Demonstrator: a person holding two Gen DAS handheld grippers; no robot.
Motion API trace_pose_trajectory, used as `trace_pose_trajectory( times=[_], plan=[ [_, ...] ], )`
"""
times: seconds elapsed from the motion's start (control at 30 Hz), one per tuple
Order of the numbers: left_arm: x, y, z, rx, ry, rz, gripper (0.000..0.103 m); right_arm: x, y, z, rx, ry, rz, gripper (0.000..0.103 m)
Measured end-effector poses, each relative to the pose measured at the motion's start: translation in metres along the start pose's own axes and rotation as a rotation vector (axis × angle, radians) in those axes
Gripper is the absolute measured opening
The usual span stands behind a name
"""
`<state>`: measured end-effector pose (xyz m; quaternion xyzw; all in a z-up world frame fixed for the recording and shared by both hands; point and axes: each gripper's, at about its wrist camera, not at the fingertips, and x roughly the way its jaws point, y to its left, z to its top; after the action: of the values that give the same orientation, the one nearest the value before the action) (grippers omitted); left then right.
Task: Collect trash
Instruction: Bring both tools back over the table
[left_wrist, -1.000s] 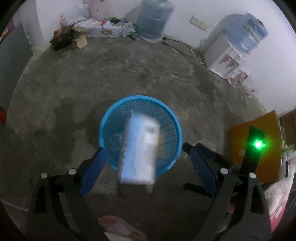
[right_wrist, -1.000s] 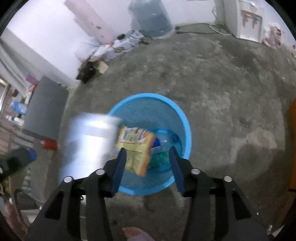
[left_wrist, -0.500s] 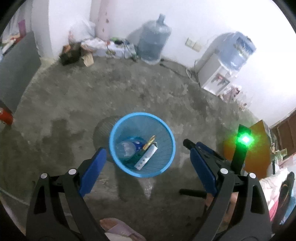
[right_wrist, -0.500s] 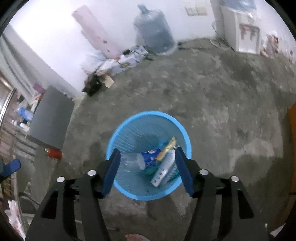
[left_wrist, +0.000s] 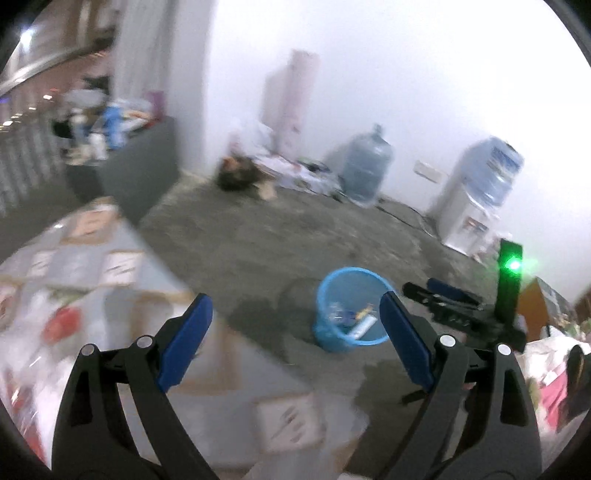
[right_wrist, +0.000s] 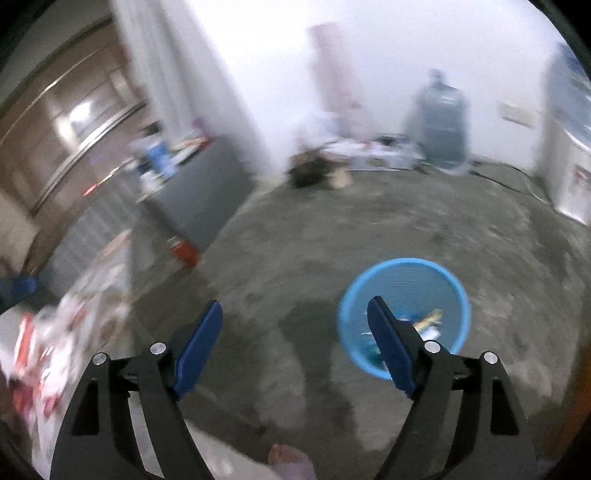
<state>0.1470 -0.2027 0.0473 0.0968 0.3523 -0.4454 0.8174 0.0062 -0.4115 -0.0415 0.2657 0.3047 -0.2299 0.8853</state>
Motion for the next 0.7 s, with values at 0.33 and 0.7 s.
trace_pose_trajectory(
  times=[0.33, 0.7],
  plan=[
    [-0.155, 0.1, -0.105, -0.142, -0.154, 0.354, 0.088, 0.003, 0.121, -0.029, -0.265, 0.083, 0.238, 0.079],
    [-0.221, 0.168, -0.149, -0.244, -0.239, 0.538, 0.088, -0.003, 0.2, -0.057, -0.415, 0.123, 0.365, 0.078]
  ],
)
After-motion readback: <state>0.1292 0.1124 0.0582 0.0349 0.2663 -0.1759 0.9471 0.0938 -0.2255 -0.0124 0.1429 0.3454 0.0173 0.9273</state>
